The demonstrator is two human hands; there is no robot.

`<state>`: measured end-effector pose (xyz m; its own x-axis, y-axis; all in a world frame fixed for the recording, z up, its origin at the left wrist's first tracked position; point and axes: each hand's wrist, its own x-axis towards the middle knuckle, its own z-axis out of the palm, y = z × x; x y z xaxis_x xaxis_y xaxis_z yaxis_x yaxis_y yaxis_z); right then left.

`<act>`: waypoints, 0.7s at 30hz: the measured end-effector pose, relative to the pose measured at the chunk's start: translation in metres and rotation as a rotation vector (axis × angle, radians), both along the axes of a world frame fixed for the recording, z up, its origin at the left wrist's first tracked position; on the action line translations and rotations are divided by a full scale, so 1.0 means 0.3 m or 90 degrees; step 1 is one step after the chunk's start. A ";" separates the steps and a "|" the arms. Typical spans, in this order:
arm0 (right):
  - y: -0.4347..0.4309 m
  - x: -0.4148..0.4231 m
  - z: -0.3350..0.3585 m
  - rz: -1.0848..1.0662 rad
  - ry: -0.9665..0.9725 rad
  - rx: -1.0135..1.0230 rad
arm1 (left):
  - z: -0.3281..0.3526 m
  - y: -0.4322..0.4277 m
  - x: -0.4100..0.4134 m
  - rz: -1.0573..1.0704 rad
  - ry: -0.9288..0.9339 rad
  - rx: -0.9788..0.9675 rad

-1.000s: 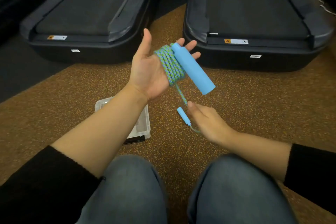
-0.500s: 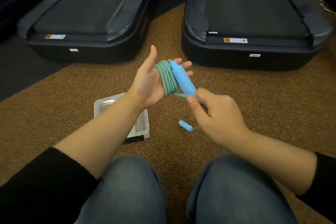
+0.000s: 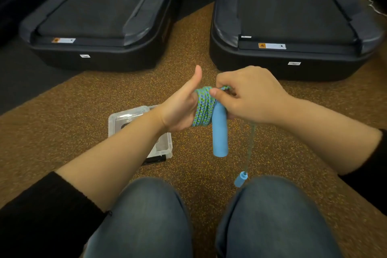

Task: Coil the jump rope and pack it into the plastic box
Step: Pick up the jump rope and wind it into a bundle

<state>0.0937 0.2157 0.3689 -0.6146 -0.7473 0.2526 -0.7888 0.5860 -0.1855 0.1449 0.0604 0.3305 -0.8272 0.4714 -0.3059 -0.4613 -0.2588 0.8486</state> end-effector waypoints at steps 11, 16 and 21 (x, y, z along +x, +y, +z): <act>-0.067 -0.036 0.019 0.051 -0.069 -0.014 | 0.030 0.007 0.021 -0.111 0.020 0.003; -0.091 -0.017 0.054 0.046 -0.081 -0.042 | 0.035 0.006 0.025 -0.117 0.000 0.066; -0.097 -0.061 0.053 -0.011 -0.198 -0.084 | 0.051 0.006 0.027 -0.136 -0.011 0.125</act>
<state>0.0755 0.1865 0.3847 -0.6898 -0.7092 0.1453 -0.6728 0.5538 -0.4906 0.1531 0.0622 0.3458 -0.6981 0.6860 -0.2050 -0.5369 -0.3122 0.7837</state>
